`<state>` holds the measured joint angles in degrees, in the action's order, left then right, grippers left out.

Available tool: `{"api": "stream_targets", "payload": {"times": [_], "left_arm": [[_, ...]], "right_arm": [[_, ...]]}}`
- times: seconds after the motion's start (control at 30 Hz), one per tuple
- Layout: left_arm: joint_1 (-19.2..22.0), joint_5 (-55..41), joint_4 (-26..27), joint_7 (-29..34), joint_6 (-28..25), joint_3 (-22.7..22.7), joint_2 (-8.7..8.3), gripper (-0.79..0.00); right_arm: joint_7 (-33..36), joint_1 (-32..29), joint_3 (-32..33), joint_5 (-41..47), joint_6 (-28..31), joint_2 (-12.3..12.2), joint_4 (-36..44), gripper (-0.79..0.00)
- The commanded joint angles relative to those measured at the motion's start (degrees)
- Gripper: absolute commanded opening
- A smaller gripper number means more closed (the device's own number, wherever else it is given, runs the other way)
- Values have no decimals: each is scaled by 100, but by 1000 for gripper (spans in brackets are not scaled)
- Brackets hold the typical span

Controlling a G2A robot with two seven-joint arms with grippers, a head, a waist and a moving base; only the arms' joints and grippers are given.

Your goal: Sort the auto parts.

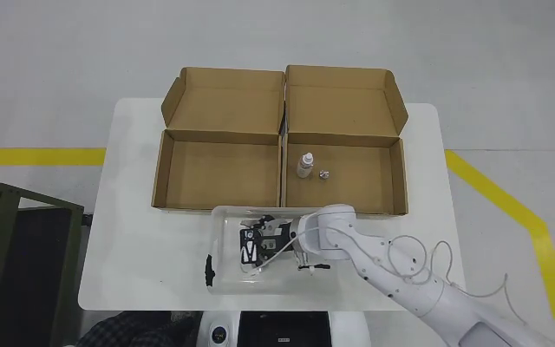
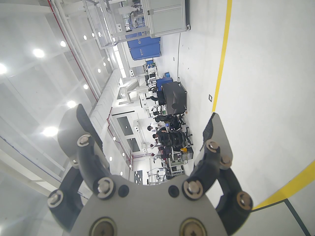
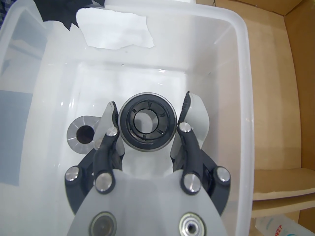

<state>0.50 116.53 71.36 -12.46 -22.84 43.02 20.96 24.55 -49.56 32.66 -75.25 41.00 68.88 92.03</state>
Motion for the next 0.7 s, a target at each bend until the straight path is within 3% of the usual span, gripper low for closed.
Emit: {"api": "stream_targets", "payload": {"times": [0.0, 0.2, 0.3, 0.4, 0.67], "left_arm": [[0, 0, 0, 0, 0, 0, 0, 0], [0, 0, 0, 0, 0, 0, 0, 0], [0, 0, 0, 0, 0, 0, 0, 0], [0, 0, 0, 0, 0, 0, 0, 0], [0, 0, 0, 0, 0, 0, 0, 0]], "right_arm": [[-13, 17, -16, 3, 16, 22, -39, -354], [-94, 63, -40, 62, 99, 88, -176, -471], [-147, 73, -32, 98, 137, 113, -231, -597], [-225, 73, 0, 144, 171, 129, -257, -785], [-429, 19, 218, 343, 376, 108, -168, -785]]}}
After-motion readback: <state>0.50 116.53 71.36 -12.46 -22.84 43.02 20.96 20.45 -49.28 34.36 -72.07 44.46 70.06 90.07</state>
